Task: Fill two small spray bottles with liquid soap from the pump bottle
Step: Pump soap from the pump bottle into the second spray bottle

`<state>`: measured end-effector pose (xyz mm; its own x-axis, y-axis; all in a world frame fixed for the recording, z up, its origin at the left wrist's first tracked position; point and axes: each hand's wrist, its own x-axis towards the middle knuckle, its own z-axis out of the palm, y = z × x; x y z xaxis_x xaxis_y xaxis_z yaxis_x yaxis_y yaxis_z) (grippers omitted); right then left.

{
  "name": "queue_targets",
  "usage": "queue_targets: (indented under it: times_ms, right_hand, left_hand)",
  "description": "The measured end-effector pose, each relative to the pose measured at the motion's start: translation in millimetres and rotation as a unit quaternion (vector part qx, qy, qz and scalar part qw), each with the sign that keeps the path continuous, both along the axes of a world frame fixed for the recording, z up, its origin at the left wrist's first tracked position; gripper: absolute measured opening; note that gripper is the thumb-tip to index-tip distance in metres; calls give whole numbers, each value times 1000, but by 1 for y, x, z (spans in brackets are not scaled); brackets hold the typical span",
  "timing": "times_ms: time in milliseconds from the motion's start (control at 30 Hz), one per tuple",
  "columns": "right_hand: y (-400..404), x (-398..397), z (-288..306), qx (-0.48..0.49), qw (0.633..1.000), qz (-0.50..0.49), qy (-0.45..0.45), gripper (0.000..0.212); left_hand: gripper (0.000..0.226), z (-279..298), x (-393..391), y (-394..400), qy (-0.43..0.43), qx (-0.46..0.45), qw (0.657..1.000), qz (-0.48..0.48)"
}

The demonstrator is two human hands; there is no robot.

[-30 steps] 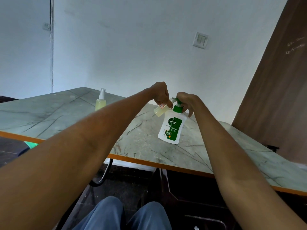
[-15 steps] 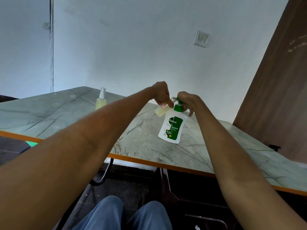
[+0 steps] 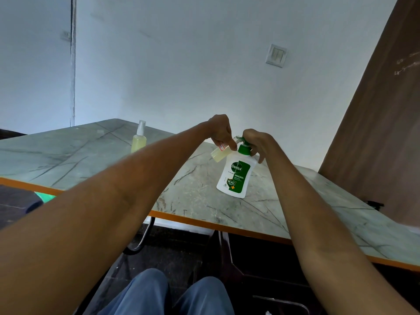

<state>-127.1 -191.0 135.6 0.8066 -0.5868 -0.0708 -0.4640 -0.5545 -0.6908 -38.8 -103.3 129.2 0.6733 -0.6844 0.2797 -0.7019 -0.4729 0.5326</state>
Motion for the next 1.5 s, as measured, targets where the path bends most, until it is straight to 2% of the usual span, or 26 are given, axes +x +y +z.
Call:
queue_targets:
  times_ms: [933,1067,1200,1267,1367,1500]
  right_hand:
    - [2,1,6,-16,1000,-2,-4,24]
    - [5,0,1,-41,999,-19,2,40]
    - [5,-2,-1,-41,999,-11,-1,43]
    - [4,-4,2,-35,999,-8,-7,41]
    - [9,-6,6,-33,999,-2,-12,26]
    - [9,-6,8,-33,999,4,-10,24]
  left_hand:
    - [46,4,-1,0,0,-3,1000,3]
    - [46,1,0,0,2,2,1000,2]
    - [45,0,-1,1,1,2,1000,0]
    - [44,0,-1,0,1,-2,1000,0]
    - [44,3,-2,2,-3,-8,1000,2]
    - [44,5,-2,2,3,-7,1000,-1]
